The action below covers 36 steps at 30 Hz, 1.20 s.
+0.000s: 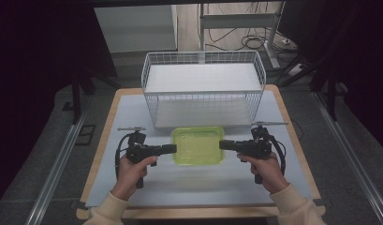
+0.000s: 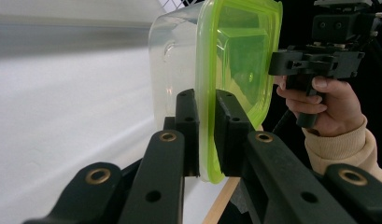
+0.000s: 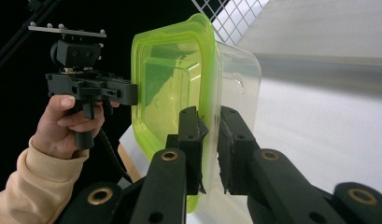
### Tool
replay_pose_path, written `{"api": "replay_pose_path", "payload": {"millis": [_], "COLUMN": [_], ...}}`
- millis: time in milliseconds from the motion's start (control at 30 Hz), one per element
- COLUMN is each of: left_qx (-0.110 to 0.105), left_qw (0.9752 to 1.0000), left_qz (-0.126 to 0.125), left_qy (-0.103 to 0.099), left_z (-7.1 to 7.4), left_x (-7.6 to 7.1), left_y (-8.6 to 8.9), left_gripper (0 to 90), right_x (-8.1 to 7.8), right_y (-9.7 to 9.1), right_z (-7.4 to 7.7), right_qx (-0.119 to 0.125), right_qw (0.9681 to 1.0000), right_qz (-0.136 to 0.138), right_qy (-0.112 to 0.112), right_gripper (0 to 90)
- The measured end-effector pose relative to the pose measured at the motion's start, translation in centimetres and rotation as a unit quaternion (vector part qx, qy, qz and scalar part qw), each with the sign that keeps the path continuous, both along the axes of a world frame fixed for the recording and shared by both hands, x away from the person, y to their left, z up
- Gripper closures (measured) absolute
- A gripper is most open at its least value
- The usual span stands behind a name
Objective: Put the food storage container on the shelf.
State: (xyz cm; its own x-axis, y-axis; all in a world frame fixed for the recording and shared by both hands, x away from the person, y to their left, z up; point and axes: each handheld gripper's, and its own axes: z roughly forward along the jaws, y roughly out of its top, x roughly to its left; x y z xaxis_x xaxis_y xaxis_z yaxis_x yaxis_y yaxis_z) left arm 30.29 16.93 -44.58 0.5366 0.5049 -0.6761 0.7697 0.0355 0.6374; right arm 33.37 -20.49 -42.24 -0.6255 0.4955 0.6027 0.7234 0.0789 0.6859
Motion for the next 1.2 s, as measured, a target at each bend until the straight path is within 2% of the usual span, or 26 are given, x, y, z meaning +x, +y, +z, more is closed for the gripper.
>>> {"api": "replay_pose_path", "payload": {"millis": [400,1200], "left_qx": [-0.002,-0.004], "left_qw": [0.9999,0.9997], "left_qz": [0.004,0.003], "left_qy": [-0.012,-0.024], "left_z": [1.7,4.1], "left_x": [0.9,3.1], "left_y": [0.0,-0.5], "left_gripper": [81.5,81.5], "right_x": [0.8,2.4], "right_y": [0.0,-0.3], "right_z": [1.7,4.1], "right_qx": [0.002,-0.001], "right_qw": [0.9999,0.9994], "right_qz": [-0.001,-0.013], "right_qy": [-0.013,-0.032], "right_gripper": [80.3,80.6]}}
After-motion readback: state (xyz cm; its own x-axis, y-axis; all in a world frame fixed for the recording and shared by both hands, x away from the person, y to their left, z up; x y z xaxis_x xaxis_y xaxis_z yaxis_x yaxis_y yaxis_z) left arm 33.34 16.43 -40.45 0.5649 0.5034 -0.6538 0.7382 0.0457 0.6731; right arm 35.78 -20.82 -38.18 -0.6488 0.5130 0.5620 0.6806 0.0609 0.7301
